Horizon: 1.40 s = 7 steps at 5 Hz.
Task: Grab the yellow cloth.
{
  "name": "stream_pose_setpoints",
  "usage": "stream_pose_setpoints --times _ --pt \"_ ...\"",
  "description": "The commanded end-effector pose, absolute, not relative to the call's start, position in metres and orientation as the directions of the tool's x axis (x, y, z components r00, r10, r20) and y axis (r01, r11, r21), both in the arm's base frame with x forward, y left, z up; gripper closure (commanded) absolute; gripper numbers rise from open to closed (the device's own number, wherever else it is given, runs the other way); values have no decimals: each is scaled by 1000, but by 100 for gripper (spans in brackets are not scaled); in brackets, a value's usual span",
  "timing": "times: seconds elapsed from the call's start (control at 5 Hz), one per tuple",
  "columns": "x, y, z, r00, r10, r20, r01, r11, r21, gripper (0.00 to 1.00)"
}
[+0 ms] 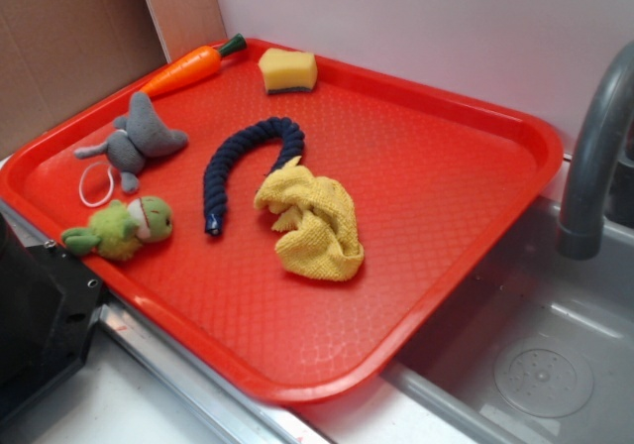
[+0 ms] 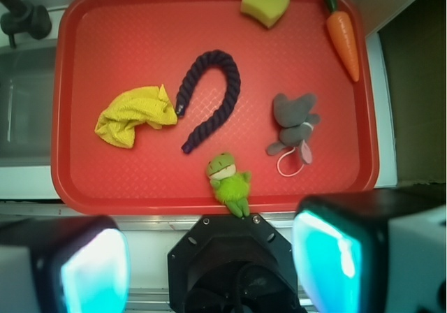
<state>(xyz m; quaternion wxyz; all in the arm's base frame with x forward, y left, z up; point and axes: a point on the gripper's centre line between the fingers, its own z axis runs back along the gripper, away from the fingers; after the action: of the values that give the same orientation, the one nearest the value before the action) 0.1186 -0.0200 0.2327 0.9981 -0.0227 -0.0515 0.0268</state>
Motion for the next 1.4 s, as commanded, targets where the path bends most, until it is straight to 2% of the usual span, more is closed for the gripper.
stream_pose_setpoints --times 0.0,0.2,0.4,0.6,0.8,1.0,1.2 --pt "159 -73 164 946 282 162 -248 948 -198 0" --pt "195 -92 123 923 364 121 -321 906 -276 0" --pt "226 -91 94 917 383 107 -343 898 -276 0" --pt "245 -85 57 901 425 82 -398 888 -231 0" --pt "249 -82 35 909 417 33 -404 896 -185 100" --pt "237 -84 33 916 400 -10 -396 902 -171 100" --pt "228 -85 40 934 353 -59 -357 915 -187 100"
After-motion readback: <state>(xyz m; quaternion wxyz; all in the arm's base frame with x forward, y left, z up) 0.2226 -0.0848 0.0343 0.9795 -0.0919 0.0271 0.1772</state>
